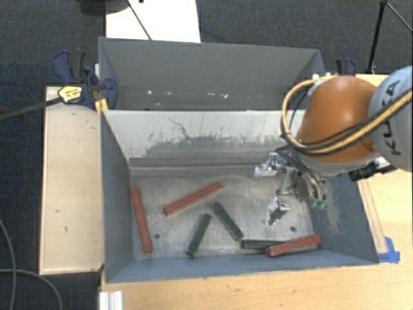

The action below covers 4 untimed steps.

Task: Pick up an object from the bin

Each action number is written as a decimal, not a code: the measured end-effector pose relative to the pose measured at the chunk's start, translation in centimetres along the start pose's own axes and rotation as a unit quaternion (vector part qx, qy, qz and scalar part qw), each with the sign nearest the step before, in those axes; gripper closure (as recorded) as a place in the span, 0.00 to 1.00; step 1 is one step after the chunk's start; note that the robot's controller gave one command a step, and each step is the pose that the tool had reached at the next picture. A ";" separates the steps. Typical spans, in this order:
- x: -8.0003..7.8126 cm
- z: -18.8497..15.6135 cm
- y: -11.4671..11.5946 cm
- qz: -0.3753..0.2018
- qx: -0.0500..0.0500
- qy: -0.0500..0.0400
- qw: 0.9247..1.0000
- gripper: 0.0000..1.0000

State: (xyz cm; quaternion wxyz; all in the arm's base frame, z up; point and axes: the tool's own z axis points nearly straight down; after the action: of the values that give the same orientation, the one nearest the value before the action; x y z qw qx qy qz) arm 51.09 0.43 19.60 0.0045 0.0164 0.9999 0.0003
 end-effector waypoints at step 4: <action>1.3 12.1 4.3 0.013 -0.001 -0.003 1.000 1.00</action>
Offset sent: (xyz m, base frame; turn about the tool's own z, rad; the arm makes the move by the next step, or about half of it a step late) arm 0.0040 0.0113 -0.1260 0.0972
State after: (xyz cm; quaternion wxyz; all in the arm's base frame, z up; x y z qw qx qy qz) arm 50.08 4.79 7.55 0.0078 0.0296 0.9995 0.0008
